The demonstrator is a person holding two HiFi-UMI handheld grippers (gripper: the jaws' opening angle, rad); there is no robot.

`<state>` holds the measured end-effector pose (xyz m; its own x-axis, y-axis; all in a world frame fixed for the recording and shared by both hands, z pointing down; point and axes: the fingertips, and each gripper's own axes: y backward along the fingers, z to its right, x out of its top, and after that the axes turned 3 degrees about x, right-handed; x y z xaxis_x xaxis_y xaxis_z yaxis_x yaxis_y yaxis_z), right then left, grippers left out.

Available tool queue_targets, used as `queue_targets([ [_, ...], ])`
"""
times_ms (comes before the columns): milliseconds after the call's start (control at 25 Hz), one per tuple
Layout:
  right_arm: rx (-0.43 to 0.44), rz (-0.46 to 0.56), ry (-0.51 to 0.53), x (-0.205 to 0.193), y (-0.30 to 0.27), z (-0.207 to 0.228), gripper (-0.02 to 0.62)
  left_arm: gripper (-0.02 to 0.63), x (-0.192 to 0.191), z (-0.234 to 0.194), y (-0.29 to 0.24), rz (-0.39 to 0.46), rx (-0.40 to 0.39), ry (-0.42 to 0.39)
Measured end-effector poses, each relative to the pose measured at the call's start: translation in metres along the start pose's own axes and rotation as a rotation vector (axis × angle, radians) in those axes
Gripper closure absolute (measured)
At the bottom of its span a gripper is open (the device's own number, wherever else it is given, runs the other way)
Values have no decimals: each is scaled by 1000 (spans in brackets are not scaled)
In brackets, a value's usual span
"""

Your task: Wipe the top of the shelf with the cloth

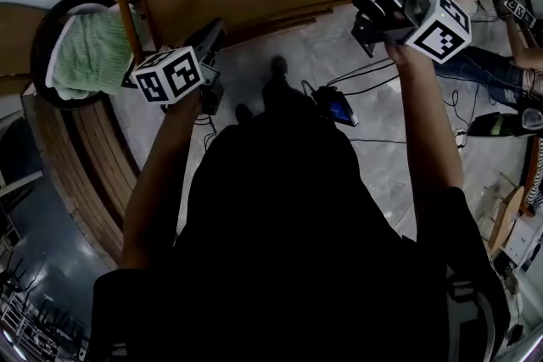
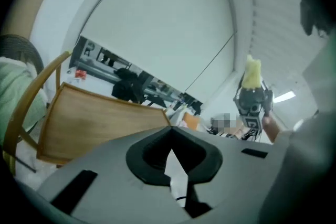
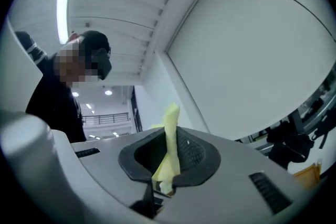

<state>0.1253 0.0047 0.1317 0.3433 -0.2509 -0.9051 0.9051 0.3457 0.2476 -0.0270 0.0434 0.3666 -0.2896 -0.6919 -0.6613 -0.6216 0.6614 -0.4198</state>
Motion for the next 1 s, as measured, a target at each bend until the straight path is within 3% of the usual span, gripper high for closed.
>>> queue_targets([
  [200,111,17,38,-19,7,-95,548,595,37,47,62,174,-251,-89],
  [440,149,-25,46,-68,4,-147,548,595,52,105,134,312,-485,-191],
  [640,187,-7,40,-78,-3,-167,548,595,56,135,173,377,-557,-293],
  [1000,231,-15,-7,-87,29,-196,548,595,25,193,201,373,-569,-374],
])
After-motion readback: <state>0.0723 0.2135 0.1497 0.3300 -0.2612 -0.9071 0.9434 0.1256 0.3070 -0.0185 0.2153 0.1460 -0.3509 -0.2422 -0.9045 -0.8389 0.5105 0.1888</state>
